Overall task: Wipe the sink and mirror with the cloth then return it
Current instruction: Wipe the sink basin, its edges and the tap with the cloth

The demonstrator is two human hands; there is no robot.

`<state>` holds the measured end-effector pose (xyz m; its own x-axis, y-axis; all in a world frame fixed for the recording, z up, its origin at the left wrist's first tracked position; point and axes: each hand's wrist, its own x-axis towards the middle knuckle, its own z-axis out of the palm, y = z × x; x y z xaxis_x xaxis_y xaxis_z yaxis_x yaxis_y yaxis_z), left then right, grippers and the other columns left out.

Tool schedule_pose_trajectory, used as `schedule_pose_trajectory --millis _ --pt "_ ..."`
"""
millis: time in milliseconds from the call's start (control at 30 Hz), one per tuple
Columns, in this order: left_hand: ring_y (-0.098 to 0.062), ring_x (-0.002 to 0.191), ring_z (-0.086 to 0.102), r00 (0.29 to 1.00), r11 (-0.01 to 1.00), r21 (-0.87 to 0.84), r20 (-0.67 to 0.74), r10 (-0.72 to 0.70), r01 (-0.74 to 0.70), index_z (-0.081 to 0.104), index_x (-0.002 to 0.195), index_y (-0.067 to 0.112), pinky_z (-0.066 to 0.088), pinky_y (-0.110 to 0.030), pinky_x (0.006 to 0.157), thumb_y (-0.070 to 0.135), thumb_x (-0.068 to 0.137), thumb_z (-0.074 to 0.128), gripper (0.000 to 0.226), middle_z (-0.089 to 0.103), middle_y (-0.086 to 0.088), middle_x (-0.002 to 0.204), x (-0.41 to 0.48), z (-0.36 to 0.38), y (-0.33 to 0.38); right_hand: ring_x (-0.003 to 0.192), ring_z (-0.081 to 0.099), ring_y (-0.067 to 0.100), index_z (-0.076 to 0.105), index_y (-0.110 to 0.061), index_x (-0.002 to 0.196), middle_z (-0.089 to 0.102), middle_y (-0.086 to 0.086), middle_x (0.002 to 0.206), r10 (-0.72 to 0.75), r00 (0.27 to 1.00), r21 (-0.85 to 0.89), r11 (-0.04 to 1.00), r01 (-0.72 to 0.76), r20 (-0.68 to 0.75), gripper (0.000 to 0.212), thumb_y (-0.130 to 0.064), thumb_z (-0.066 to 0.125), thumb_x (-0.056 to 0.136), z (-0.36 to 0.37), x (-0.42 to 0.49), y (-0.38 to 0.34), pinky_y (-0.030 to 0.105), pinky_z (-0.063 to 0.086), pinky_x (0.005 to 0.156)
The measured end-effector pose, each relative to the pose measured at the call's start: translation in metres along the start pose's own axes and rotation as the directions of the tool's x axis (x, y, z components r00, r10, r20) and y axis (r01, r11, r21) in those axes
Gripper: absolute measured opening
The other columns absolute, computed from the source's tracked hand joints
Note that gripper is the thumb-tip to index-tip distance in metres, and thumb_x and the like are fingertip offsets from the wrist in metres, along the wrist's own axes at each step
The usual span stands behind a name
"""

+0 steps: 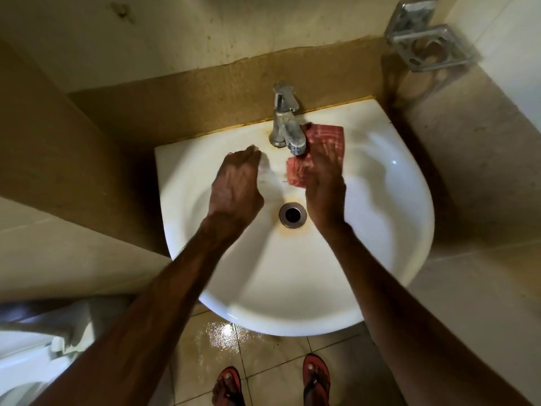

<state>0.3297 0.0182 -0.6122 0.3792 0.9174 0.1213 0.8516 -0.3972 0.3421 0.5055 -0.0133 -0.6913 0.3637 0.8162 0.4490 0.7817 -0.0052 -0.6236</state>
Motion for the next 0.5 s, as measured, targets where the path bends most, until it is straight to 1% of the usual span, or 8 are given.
schedule_pose_trajectory --millis 100,167,200,267,333,367,433,500 --pt "-0.034 0.116 0.059 0.999 0.998 0.051 0.030 -0.026 0.024 0.061 0.124 0.005 0.051 -0.039 0.095 -0.014 0.072 0.058 0.056 0.063 -0.011 0.127 -0.001 -0.002 -0.010 0.154 0.033 0.035 0.050 -0.019 0.152 0.045 0.010 0.161 -0.057 0.995 -0.007 0.998 0.058 0.086 0.059 0.002 0.044 0.097 0.011 -0.029 -0.024 0.058 0.047 0.111" --pt "-0.033 0.117 0.057 0.997 0.996 0.091 0.076 -0.014 0.007 0.059 0.127 0.006 0.051 -0.039 0.095 -0.011 0.074 0.061 0.055 0.061 -0.011 0.131 -0.003 -0.006 -0.008 0.155 0.032 0.034 0.051 -0.013 0.152 0.043 0.011 0.162 -0.065 0.993 -0.056 0.996 0.071 0.096 0.060 -0.005 0.043 0.093 0.012 -0.041 -0.029 0.057 0.044 0.115" --pt "-0.033 0.119 0.056 0.995 0.994 0.113 0.095 -0.006 -0.005 0.057 0.130 0.006 0.049 -0.039 0.098 -0.010 0.075 0.061 0.058 0.059 -0.011 0.136 -0.003 -0.008 -0.007 0.153 0.035 0.033 0.052 -0.013 0.151 0.044 0.010 0.161 -0.064 0.995 -0.054 0.996 0.068 0.080 0.060 -0.002 0.048 0.093 0.011 -0.040 -0.027 0.054 0.046 0.114" --pt "-0.032 0.121 0.056 0.992 0.988 0.155 0.126 -0.007 -0.013 0.055 0.135 0.007 0.044 -0.038 0.105 -0.009 0.077 0.061 0.061 0.059 -0.010 0.139 -0.003 -0.012 -0.008 0.148 0.045 0.026 0.055 -0.016 0.150 0.046 0.005 0.160 -0.006 0.998 -0.010 1.000 0.007 0.057 0.063 0.006 0.061 0.091 0.010 -0.035 -0.025 0.037 0.051 0.111" --pt "-0.031 0.124 0.056 0.989 0.986 0.169 0.147 -0.014 -0.011 0.054 0.140 0.009 0.037 -0.038 0.116 -0.008 0.078 0.061 0.065 0.060 -0.009 0.139 0.002 -0.014 -0.011 0.134 0.059 0.020 0.059 -0.020 0.146 0.053 0.005 0.155 0.055 0.998 0.007 0.998 -0.055 0.012 0.057 0.003 0.062 0.094 0.007 -0.035 -0.022 0.018 0.049 0.094" --pt "-0.031 0.124 0.057 0.989 0.985 0.170 0.148 -0.015 -0.011 0.054 0.141 0.009 0.033 -0.038 0.120 -0.006 0.077 0.062 0.066 0.061 -0.009 0.139 0.006 -0.014 -0.013 0.122 0.067 0.018 0.064 -0.020 0.141 0.062 0.008 0.146 0.107 0.993 0.028 0.994 -0.106 -0.038 0.051 0.000 0.061 0.095 0.006 -0.035 -0.019 0.016 0.049 0.086" --pt "-0.030 0.122 0.059 0.986 0.983 0.181 0.165 -0.015 -0.015 0.055 0.140 0.010 0.028 -0.037 0.123 -0.002 0.077 0.062 0.064 0.064 -0.009 0.135 0.009 -0.012 -0.017 0.096 0.074 0.019 0.076 -0.020 0.123 0.078 0.011 0.115 0.306 0.944 0.086 0.951 -0.297 -0.122 0.036 -0.007 0.065 0.091 0.006 -0.032 -0.014 0.017 0.048 0.073" --pt "-0.028 0.121 0.060 0.984 0.979 0.205 0.175 -0.019 -0.018 0.054 0.139 0.010 0.025 -0.036 0.124 0.001 0.079 0.062 0.061 0.064 -0.008 0.133 0.010 -0.009 -0.016 0.090 0.074 0.028 0.080 -0.015 0.112 0.080 0.013 0.096 0.512 0.847 0.153 0.857 -0.492 -0.142 0.029 -0.022 0.070 0.086 0.006 -0.027 -0.009 0.019 0.045 0.074"
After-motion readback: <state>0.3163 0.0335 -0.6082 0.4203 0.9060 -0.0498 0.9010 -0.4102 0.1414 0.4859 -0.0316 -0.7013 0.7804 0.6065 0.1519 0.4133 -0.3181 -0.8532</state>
